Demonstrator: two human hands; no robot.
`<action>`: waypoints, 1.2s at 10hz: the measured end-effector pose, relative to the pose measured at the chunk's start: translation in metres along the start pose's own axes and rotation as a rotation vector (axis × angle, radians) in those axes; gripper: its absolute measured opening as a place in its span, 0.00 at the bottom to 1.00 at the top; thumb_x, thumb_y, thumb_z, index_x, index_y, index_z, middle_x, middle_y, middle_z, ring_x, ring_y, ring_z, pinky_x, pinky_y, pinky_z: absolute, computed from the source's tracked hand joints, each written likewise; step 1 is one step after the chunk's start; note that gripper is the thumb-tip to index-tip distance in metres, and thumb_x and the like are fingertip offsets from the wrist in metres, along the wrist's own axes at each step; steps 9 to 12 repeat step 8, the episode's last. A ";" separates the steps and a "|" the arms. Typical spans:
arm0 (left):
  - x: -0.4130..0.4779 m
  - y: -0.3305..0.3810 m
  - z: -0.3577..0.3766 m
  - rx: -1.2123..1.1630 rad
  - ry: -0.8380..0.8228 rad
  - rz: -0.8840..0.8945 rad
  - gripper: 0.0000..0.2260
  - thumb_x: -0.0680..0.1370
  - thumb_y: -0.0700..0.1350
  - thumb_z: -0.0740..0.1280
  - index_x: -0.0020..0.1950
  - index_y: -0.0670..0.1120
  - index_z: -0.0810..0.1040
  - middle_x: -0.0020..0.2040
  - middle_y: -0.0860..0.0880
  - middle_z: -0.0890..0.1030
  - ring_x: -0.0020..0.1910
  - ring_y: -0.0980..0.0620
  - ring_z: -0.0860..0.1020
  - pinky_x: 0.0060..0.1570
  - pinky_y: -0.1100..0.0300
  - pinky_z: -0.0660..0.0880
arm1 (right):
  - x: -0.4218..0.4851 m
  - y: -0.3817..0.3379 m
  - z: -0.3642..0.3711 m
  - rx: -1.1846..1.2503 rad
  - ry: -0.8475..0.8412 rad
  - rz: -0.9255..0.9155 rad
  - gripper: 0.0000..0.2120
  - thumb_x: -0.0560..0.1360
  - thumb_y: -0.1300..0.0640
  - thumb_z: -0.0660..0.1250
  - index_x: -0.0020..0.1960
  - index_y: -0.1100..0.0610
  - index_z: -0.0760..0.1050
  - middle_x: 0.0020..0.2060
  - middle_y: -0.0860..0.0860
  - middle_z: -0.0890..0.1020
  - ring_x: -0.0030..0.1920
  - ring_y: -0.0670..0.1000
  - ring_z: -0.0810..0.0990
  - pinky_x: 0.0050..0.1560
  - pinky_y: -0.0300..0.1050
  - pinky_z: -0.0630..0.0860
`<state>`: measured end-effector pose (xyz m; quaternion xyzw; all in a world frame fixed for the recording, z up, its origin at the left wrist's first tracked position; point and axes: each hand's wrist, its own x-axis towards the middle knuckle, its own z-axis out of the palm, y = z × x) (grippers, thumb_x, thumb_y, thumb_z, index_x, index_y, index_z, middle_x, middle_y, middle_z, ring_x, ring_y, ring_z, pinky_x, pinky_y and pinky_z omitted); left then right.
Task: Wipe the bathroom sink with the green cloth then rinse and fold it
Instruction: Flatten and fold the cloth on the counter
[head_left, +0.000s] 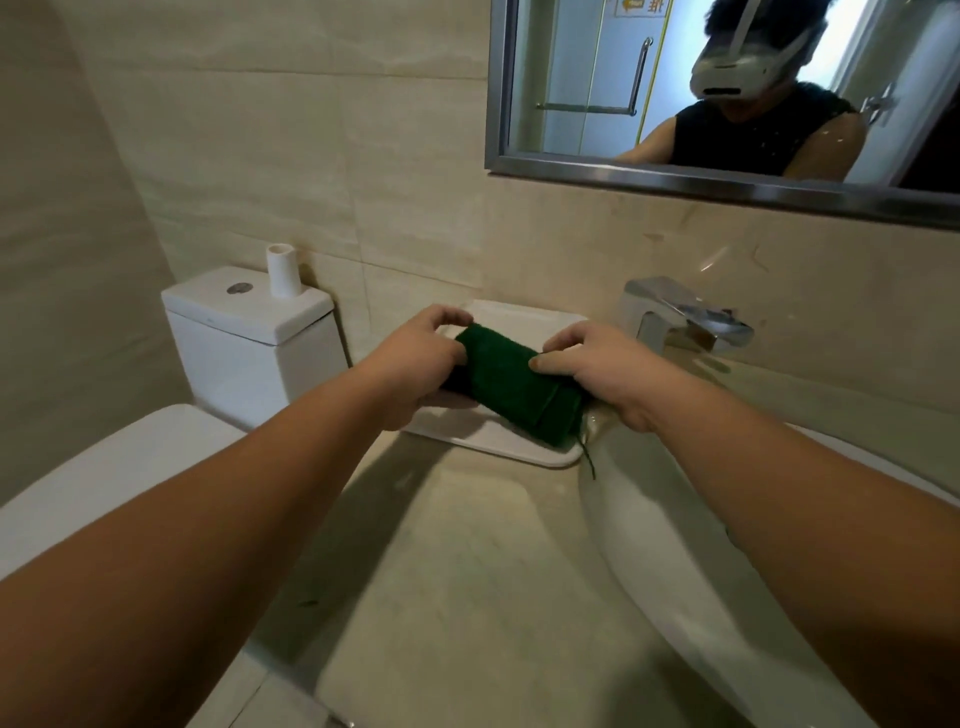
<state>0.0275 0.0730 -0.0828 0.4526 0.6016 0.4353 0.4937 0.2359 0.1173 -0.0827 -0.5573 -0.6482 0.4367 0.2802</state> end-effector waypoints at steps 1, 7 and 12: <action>0.001 -0.010 -0.003 0.370 0.080 0.066 0.18 0.84 0.39 0.65 0.72 0.56 0.75 0.60 0.44 0.79 0.52 0.44 0.85 0.48 0.50 0.87 | 0.011 0.005 0.009 -0.204 0.039 -0.038 0.16 0.72 0.51 0.78 0.57 0.53 0.80 0.50 0.55 0.83 0.49 0.56 0.83 0.44 0.50 0.82; -0.058 -0.030 0.005 0.996 0.024 0.335 0.24 0.85 0.58 0.63 0.81 0.60 0.66 0.76 0.57 0.72 0.71 0.57 0.73 0.75 0.51 0.71 | -0.045 0.000 -0.011 -0.729 -0.102 -0.443 0.15 0.82 0.49 0.64 0.67 0.47 0.78 0.61 0.47 0.79 0.60 0.49 0.78 0.60 0.48 0.77; -0.107 -0.024 -0.019 0.685 -0.055 0.140 0.08 0.82 0.57 0.69 0.59 0.69 0.83 0.54 0.66 0.85 0.54 0.68 0.81 0.59 0.61 0.80 | -0.078 -0.074 -0.101 -0.555 0.036 -0.548 0.12 0.80 0.50 0.69 0.63 0.45 0.81 0.56 0.40 0.82 0.53 0.39 0.80 0.55 0.39 0.77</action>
